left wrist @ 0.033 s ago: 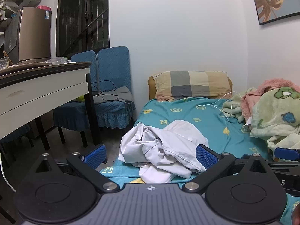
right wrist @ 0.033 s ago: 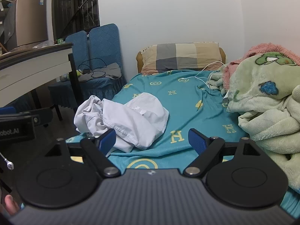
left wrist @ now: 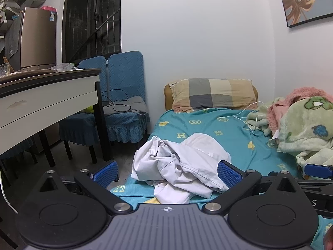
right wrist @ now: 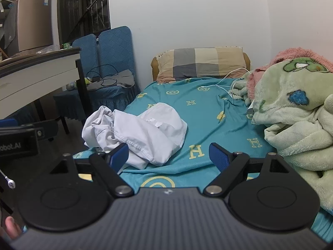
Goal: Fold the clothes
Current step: 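Move both tools toward the crumpled white T-shirt on the bed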
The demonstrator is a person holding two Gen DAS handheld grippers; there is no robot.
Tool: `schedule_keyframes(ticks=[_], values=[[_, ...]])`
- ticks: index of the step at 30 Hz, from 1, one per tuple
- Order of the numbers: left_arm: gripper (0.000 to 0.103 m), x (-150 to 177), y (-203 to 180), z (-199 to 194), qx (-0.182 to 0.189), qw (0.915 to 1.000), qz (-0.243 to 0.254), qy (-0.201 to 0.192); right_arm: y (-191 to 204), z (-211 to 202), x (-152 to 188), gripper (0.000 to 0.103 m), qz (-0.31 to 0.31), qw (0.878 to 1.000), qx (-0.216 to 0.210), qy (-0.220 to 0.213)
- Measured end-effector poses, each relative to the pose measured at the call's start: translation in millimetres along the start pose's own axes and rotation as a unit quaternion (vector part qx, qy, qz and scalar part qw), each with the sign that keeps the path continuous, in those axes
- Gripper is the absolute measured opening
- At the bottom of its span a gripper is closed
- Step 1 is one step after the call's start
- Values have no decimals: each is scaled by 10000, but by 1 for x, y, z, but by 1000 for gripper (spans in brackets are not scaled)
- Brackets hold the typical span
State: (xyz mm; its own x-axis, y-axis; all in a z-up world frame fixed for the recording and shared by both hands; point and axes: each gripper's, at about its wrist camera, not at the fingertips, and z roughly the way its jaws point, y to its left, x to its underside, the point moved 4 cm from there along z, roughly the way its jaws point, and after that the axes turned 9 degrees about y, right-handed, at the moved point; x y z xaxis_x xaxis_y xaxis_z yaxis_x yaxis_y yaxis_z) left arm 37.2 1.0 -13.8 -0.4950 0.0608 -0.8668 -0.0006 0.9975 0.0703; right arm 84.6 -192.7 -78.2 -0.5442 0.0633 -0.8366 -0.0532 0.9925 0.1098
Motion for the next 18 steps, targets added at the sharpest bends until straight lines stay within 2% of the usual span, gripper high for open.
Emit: schedule_keyframes(ticks=[12, 18], values=[[103, -1, -6, 3, -50, 9999, 3, 102, -6, 0, -5, 86, 89, 9999, -74, 21], [103, 1, -7, 7, -123, 9997, 166, 101, -2, -4, -2, 86, 91, 9999, -49, -42]])
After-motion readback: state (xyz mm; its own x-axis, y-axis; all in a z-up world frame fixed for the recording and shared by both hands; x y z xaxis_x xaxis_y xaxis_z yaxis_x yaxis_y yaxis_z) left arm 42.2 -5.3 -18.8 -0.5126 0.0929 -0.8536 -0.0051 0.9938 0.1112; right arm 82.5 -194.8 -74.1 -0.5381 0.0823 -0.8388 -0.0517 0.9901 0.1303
